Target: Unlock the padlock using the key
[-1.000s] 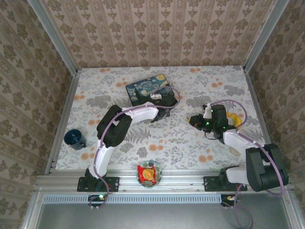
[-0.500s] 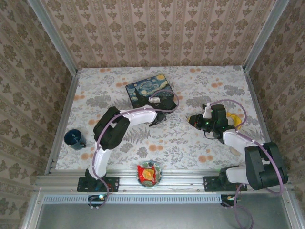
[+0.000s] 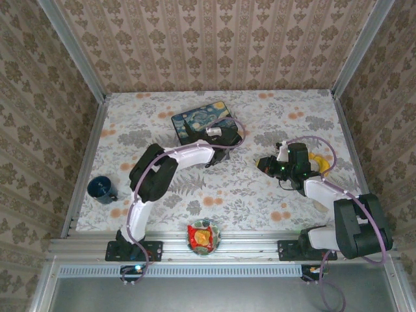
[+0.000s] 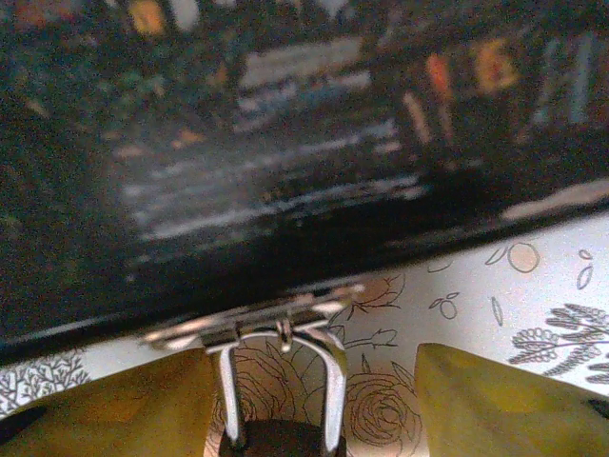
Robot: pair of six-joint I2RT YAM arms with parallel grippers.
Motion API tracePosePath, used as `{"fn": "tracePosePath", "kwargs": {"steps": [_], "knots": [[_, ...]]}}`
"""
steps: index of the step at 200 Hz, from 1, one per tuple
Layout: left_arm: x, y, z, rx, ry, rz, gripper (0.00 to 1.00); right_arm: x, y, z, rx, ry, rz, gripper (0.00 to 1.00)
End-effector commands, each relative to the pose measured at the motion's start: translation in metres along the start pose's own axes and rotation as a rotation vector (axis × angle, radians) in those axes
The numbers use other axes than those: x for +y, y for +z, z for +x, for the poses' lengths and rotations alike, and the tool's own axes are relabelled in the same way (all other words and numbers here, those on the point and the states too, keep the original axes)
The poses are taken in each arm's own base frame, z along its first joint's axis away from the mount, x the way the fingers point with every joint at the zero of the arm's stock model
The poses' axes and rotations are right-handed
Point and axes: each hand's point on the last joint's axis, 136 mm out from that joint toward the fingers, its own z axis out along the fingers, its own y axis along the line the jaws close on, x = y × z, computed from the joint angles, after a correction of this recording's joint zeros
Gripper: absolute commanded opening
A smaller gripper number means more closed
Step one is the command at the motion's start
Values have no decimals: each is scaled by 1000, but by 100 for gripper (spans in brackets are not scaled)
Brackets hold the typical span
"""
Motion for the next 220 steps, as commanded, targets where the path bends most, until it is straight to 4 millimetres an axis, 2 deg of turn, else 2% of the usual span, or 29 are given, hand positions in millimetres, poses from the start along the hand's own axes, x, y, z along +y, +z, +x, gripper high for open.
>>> {"fn": "tracePosePath", "kwargs": {"steps": [1, 14, 26, 51, 58, 63, 90, 105, 127, 130, 141, 160, 167, 207, 211, 220], "knots": [[1, 6, 2, 17, 10, -9, 57, -2, -2, 2, 2, 6, 2, 0], [6, 6, 5, 25, 4, -26, 56, -2, -1, 2, 3, 9, 3, 0], [9, 5, 7, 28, -1, -36, 51, -3, -1, 2, 4, 11, 3, 0], [14, 7, 11, 33, -10, -42, 50, -3, 0, 2, 5, 14, 1, 0], [14, 8, 12, 35, -10, -41, 50, -3, 1, 3, 6, 15, 0, 0], [13, 8, 12, 35, -10, -39, 46, -3, 1, 2, 6, 16, 0, 0], [13, 9, 13, 40, -11, -32, 44, -3, 1, 3, 6, 14, -1, 0], [12, 10, 13, 41, -9, -29, 35, -4, 1, 3, 5, 15, 1, 0], [11, 10, 13, 43, -6, -23, 33, -5, 1, 3, 5, 18, 4, 0], [10, 10, 13, 43, -5, -20, 29, -5, 1, 4, 6, 18, 4, 0], [9, 11, 14, 46, -3, -13, 23, -6, 2, 5, 8, 20, 6, 0], [5, 10, 16, 55, 3, 12, 20, -7, 2, 6, 9, 20, 6, 0], [3, 10, 16, 60, 2, 30, 16, -7, 2, 5, 7, 18, 3, 0], [-19, -7, 21, 104, 13, 164, 13, -7, 0, 13, -3, -24, -2, 0], [-22, -9, 21, 112, 12, 180, 8, -9, 0, 15, -3, -28, 4, 0], [-28, -14, 22, 131, 4, 210, 7, -10, 0, 18, -6, -46, 10, 0]]}}
